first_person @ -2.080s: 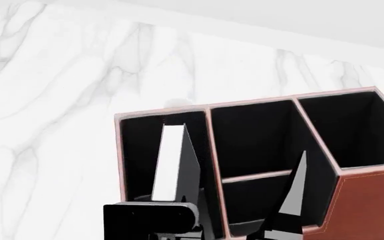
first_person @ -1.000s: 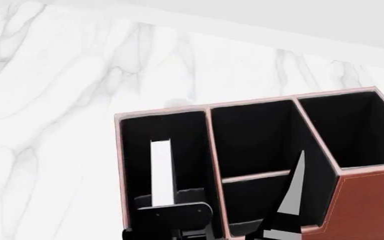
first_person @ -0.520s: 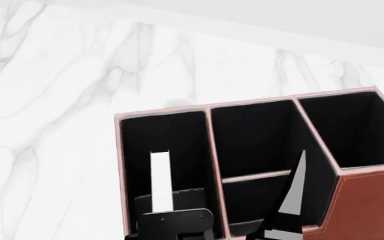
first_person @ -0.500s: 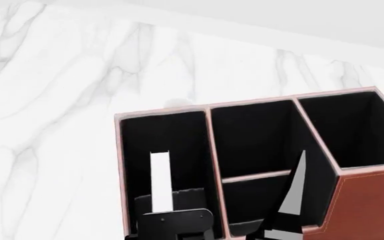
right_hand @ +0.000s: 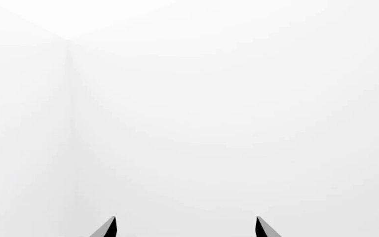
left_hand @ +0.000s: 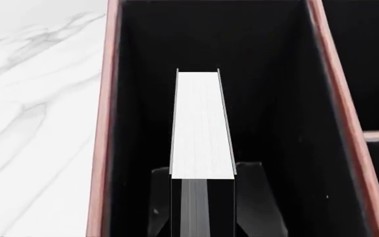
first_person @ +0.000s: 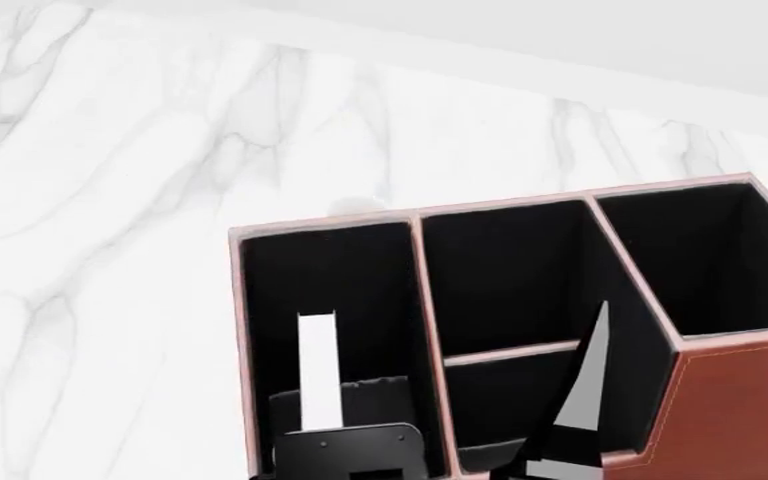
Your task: Pick up the book and place it in the left compartment of the caddy.
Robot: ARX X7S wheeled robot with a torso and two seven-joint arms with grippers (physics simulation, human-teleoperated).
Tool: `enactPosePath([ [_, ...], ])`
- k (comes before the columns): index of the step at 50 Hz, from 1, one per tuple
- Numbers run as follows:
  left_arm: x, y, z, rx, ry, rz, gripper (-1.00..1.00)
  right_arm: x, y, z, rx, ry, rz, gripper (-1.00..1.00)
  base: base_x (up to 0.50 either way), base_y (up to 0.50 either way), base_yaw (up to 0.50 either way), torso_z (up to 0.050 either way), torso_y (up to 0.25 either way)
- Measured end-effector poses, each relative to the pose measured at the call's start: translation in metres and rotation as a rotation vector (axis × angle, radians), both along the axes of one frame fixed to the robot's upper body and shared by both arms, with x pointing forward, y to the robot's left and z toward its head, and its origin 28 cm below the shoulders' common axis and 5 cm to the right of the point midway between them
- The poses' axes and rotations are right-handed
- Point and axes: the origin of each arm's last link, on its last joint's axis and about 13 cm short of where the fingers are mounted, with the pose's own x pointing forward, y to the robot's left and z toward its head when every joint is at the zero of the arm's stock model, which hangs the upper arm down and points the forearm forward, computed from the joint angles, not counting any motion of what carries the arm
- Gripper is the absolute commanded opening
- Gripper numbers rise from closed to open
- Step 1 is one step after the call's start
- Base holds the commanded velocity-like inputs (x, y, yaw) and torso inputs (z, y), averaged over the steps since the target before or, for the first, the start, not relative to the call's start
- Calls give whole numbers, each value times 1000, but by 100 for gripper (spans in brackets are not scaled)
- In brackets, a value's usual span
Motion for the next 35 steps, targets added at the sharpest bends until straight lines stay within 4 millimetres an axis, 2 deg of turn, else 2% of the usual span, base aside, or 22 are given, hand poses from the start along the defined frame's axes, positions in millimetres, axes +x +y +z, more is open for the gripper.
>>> enactPosePath([
  [8,0,0,-1,-1,4,-4,-100,0,0,0,0,0,1,100,0,0,0,0,1],
  [9,0,1,-1,-1,4,-4,100,0,0,0,0,0,1,100,0,0,0,0,0],
  [35,2,-1,2,-20,-20,-44,100,0,0,-1,1,1,3,100,0,0,0,0,0],
])
